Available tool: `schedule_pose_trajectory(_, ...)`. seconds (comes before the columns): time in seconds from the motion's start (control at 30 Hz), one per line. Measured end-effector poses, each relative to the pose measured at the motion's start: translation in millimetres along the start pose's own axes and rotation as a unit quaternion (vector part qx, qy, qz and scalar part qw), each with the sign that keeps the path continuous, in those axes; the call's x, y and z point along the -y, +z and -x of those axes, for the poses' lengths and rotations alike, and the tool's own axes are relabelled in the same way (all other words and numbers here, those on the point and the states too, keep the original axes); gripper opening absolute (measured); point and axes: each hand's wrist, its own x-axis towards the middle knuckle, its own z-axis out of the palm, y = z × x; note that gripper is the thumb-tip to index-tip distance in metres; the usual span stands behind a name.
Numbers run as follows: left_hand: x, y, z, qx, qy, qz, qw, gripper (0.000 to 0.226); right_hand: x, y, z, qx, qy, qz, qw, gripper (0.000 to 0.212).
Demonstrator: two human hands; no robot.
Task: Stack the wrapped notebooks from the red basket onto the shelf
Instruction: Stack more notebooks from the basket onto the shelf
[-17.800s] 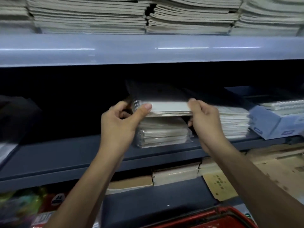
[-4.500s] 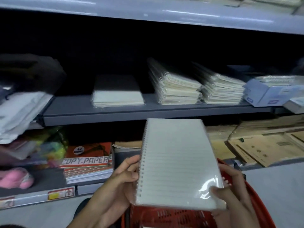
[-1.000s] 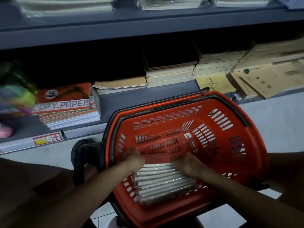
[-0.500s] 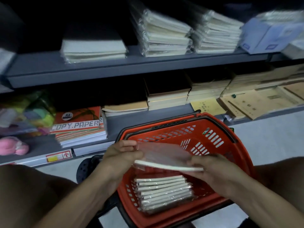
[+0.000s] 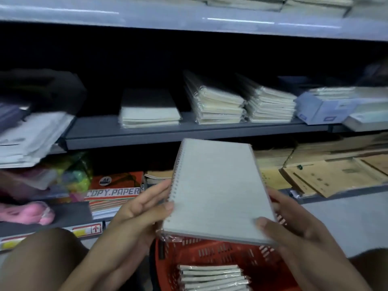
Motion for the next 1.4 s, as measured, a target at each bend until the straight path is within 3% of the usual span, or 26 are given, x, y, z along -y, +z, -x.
schedule_pose_trajectory(0.2,-3.0,-22.1,4.0,0.012,0.047,0.019,0.999,0.084,9.2,21.3,-20.6,0.081,-0.066,0.041,0.994,0.058)
schedule_pose_trajectory(0.43,-10.5,-49.3,-7.3,0.002,0.091,0.085,0.992,0.089,4.5,56.8,-67.8,0.157,-0.090,0.015,0.983,0.060)
schedule_pose_trajectory(0.6,-39.4,-56.9,-37.7,-0.086,0.129,0.035,0.987,0.057,14.9,87.4,-119.9,0.149,-0.091,0.010,0.985,0.057)
schedule_pose_trajectory(0.8,-87.2,-73.2,-101.8,-0.140,0.149,0.028,0.978,0.048,50.8,133.4,-192.3,0.155,-0.067,0.013,0.986,0.049)
schedule_pose_trajectory(0.93,-103.7,-87.2,-135.5,-0.201,0.150,0.007,0.968,0.047,53.3,160.2,-227.6,0.117,-0.068,0.088,0.987,0.042)
schedule_pose_trajectory(1.07,-101.7,-92.3,-138.6,-0.256,0.178,0.009,0.950,0.042,41.4,164.8,-237.2,0.082,-0.089,0.160,0.980,0.059)
schedule_pose_trajectory(1.17,-92.4,-89.0,-118.3,-0.296,0.211,-0.128,0.923,0.042,30.1,149.7,-223.5,0.094,-0.107,0.181,0.973,0.055)
schedule_pose_trajectory(1.3,-83.3,-91.4,-119.5,-0.328,0.236,-0.215,0.889,0.041,11.7,139.7,-225.8,0.006,-0.181,0.198,0.963,0.021)
schedule_pose_trajectory(1.4,-81.9,-94.3,-134.6,-0.345,0.260,-0.275,0.859,0.037,9.4,147.7,-235.4,-0.036,-0.211,0.187,0.959,0.010)
